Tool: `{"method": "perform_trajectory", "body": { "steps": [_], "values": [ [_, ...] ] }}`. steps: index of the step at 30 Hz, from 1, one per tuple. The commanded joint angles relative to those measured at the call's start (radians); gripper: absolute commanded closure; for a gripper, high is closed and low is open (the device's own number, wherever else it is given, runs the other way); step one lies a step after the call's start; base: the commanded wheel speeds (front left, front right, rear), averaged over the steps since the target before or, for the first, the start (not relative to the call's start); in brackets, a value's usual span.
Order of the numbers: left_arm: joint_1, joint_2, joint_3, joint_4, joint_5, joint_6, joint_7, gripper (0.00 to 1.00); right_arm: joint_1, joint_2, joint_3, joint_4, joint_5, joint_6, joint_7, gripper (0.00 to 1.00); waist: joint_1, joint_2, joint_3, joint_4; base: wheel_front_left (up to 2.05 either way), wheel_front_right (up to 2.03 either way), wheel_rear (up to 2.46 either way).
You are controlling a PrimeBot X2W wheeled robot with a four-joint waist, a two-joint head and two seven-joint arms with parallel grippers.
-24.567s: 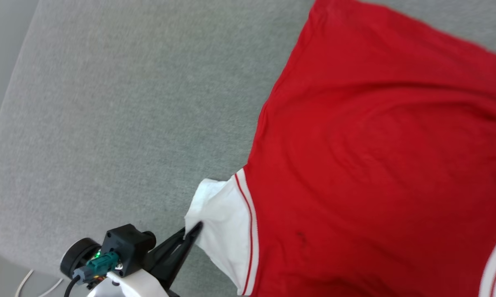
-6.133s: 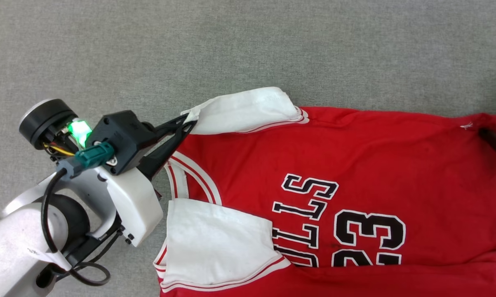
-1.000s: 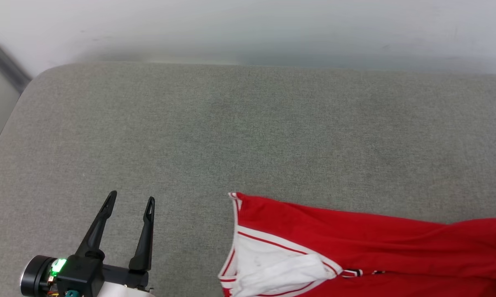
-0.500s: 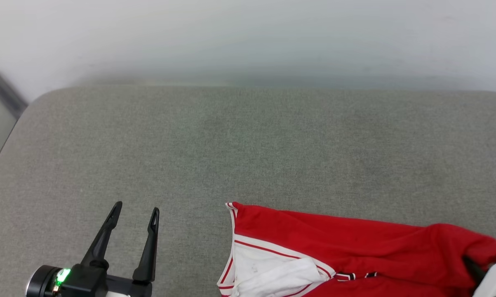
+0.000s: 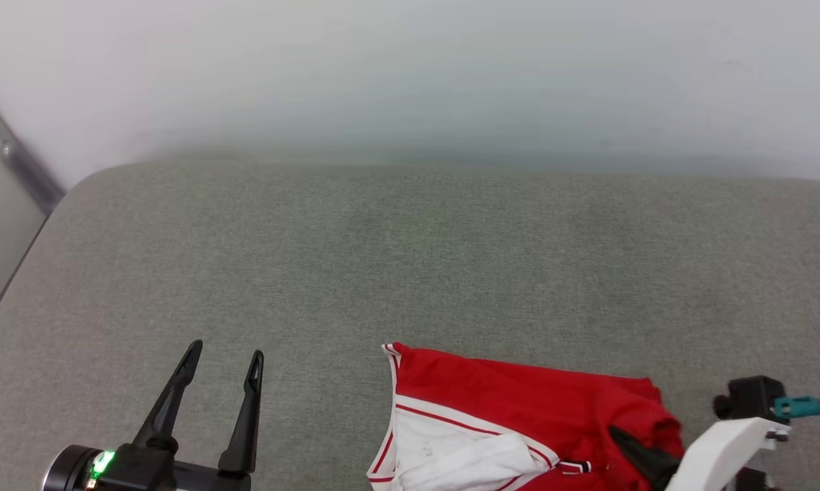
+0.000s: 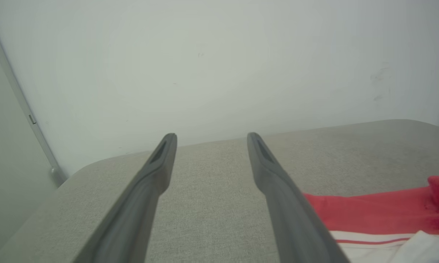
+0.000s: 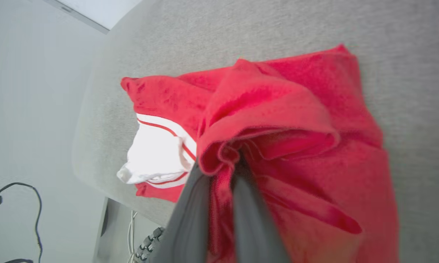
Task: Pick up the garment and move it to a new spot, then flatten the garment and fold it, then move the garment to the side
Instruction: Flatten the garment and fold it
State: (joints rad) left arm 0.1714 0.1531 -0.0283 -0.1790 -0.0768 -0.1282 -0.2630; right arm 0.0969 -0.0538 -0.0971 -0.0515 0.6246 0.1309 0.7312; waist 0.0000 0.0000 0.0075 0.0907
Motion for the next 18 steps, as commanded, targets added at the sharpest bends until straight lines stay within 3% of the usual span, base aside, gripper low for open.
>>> {"method": "perform_trajectory", "body": {
  "steps": [1, 9, 11, 18],
  "values": [
    [0.008, 0.001, 0.0, 0.001, -0.006, -0.002, -0.002, 0.0, -0.017, 0.005, 0.033, 0.004, 0.066, 0.0, -0.011, 1.0, 0.0, 0.0, 0.0, 0.011, 0.0, 0.0, 0.0],
    [0.0, -0.003, -0.004, 0.006, -0.011, -0.002, -0.002, 0.0, -0.103, 0.005, 0.196, 0.088, 0.278, 0.0, -0.112, 1.0, 0.0, 0.0, 0.013, 0.049, 0.0, 0.0, 0.0],
    [-0.012, -0.005, -0.012, 0.012, -0.013, -0.002, -0.002, 0.0, -0.188, 0.005, 0.284, 0.204, 0.317, 0.0, -0.187, 1.0, 0.0, 0.0, 0.026, 0.074, 0.0, 0.0, 0.0],
    [-0.017, -0.001, -0.024, 0.027, -0.014, -0.002, -0.002, 0.0, -0.303, 0.004, 0.4, 0.412, 0.379, 0.0, -0.285, 1.0, 0.0, 0.0, 0.039, 0.106, 0.0, 0.0, 0.0]
  ]
}}
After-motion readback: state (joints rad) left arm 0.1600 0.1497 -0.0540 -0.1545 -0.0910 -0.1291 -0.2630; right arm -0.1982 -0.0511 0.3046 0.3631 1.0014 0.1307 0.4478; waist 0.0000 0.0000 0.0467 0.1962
